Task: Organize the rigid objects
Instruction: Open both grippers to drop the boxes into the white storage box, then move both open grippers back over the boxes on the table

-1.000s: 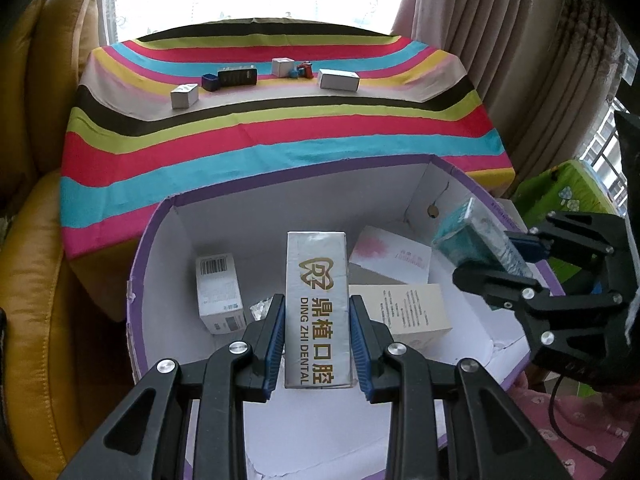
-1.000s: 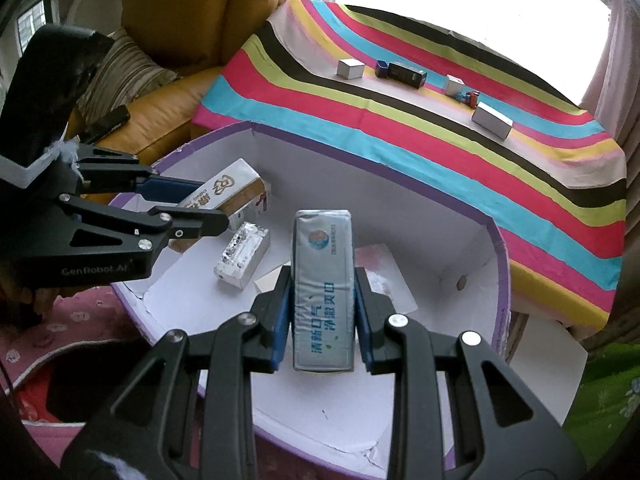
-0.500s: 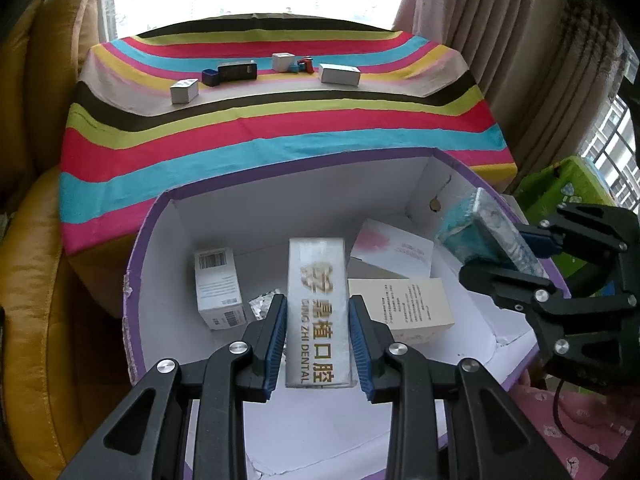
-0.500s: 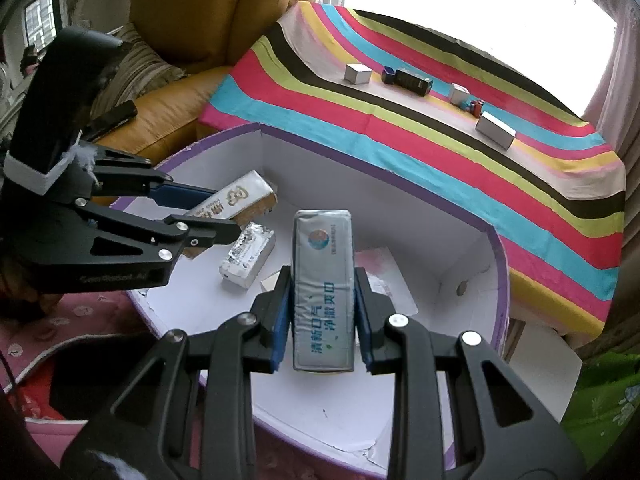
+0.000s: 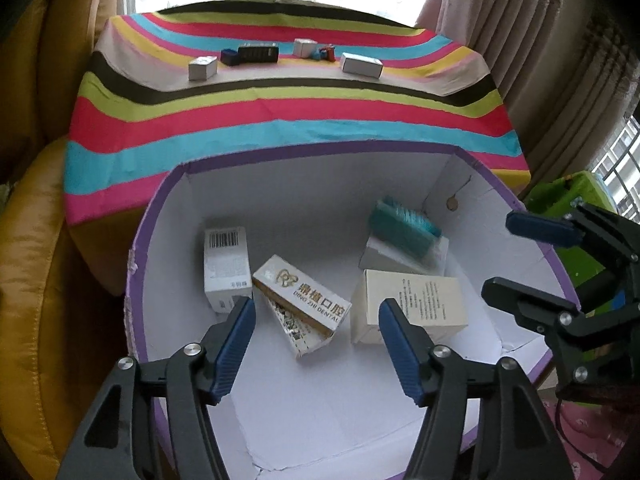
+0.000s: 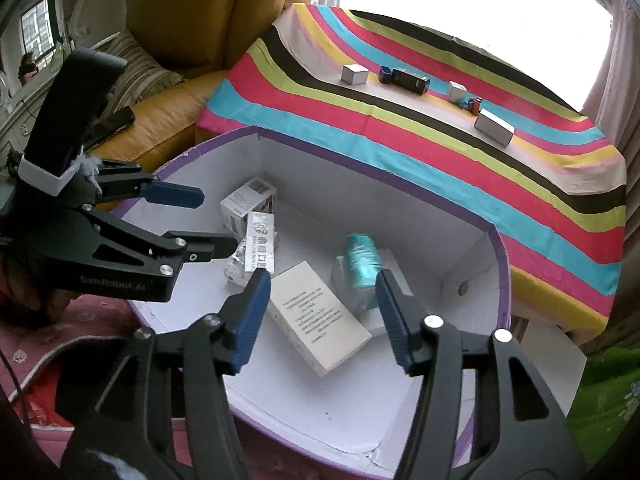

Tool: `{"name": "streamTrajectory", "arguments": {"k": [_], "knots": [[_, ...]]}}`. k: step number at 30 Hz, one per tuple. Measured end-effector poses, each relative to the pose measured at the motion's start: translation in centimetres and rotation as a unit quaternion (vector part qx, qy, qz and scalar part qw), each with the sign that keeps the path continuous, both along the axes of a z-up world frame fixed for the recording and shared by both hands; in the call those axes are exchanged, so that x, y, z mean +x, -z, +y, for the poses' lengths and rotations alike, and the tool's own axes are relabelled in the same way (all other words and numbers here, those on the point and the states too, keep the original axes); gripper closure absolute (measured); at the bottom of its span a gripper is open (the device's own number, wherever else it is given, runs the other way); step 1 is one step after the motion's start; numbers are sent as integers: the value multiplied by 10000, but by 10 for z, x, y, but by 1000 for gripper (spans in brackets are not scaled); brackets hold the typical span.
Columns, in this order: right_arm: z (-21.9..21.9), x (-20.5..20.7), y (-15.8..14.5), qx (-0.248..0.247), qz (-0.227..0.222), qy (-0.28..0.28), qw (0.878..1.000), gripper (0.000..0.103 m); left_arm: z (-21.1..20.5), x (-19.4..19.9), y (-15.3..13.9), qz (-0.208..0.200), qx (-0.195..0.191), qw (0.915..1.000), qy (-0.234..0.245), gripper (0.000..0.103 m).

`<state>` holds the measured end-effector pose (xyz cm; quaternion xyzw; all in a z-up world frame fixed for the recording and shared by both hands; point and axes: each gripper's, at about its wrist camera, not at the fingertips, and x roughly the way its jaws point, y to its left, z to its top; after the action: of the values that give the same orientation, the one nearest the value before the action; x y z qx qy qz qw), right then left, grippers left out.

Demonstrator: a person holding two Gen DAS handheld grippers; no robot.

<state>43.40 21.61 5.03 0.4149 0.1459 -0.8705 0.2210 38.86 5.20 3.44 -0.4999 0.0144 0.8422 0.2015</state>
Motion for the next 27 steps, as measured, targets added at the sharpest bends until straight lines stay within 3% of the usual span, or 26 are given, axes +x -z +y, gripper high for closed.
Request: {"name": "streamTrajectory", "arguments": {"k": [10, 14, 18, 22, 27], "knots": [[-3, -15, 8, 319, -25, -80, 9995, 34, 6, -11, 10, -237, 18, 9996, 127, 35], [-2, -27, 12, 387, -30, -79, 9992, 30, 4, -21, 8, -522, 270, 9982, 99, 35], [6, -46, 15, 368, -51, 59, 9993, 29, 9, -32, -2, -499, 358, 9979, 219, 34], [17, -70, 12, 54, -230, 198, 9995, 29, 18, -64, -4, -585, 336, 9973, 300, 31], [21, -95, 2, -15, -119, 175, 9998, 25, 27, -113, -9, -651, 270, 9971, 289, 31]]}}
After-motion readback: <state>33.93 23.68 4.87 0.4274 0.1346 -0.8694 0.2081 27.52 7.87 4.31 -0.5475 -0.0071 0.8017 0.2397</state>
